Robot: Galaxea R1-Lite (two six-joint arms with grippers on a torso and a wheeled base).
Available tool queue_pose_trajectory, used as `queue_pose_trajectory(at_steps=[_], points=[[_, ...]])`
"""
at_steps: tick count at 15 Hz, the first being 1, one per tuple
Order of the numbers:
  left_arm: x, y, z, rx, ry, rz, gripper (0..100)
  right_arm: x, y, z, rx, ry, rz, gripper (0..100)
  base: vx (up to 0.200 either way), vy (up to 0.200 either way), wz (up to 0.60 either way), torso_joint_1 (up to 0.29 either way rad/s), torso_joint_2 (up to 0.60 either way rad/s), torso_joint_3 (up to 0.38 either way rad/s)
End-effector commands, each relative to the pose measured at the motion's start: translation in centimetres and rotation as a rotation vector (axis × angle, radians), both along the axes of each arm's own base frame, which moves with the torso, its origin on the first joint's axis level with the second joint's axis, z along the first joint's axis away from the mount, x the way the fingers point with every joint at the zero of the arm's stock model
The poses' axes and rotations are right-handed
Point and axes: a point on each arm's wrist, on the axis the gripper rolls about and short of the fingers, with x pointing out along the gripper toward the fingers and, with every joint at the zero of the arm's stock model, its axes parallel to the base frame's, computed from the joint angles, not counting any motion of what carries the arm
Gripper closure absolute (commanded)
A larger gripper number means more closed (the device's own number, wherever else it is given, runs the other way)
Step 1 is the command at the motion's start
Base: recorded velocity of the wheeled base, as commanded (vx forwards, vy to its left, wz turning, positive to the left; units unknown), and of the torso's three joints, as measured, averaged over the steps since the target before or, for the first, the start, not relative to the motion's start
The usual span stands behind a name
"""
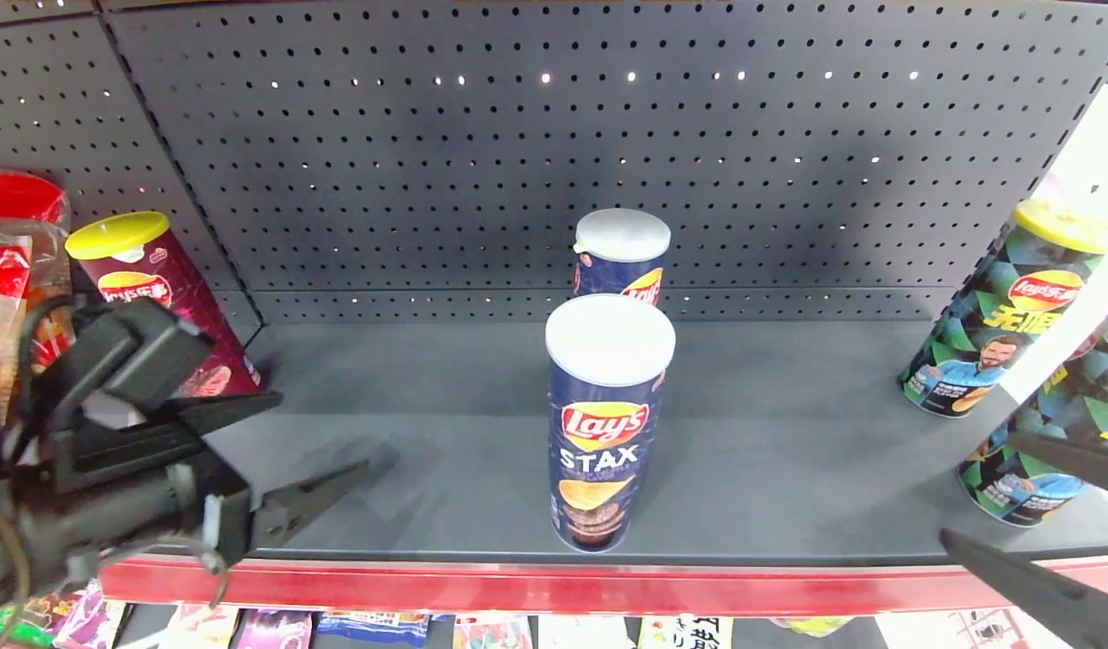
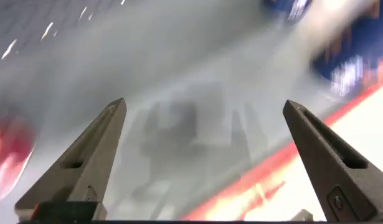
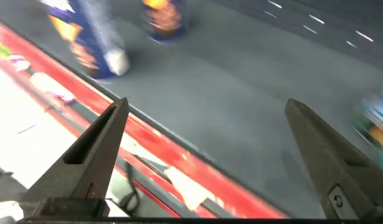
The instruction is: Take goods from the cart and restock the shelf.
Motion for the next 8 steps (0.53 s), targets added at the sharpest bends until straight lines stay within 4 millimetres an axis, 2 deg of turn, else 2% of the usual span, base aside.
queue_pose_trajectory(at_steps=[1, 2, 3, 4, 8], points=[[-9.8, 4.3, 1.3, 0.015, -0.088, 0.163, 0, -3.1, -2.4, 0.0, 0.034, -0.074, -0.135, 0, 0.000, 0.000, 0.00, 0.000, 0.00, 0.000], [-11.5, 5.1, 0.3, 0.019, -0.134, 0.230, 0, -3.6, -2.9, -0.2, 0.034, -0.074, -0.206, 0, 0.000, 0.000, 0.00, 0.000, 0.00, 0.000], [-12.3, 5.6, -0.1, 0.025, -0.160, 0.283, 0, -3.8, -3.1, -0.2, 0.036, -0.083, -0.255, 0, 0.000, 0.000, 0.00, 0.000, 0.00, 0.000], [-12.6, 5.9, -0.2, 0.057, -0.174, 0.350, 0, -3.9, -3.3, -0.2, 0.032, -0.085, -0.294, 0, 0.000, 0.000, 0.00, 0.000, 0.00, 0.000], [-13.2, 6.1, 0.0, 0.081, -0.219, 0.370, 0, -3.9, -3.5, -0.7, 0.023, -0.068, -0.351, 0, 0.000, 0.000, 0.00, 0.000, 0.00, 0.000]])
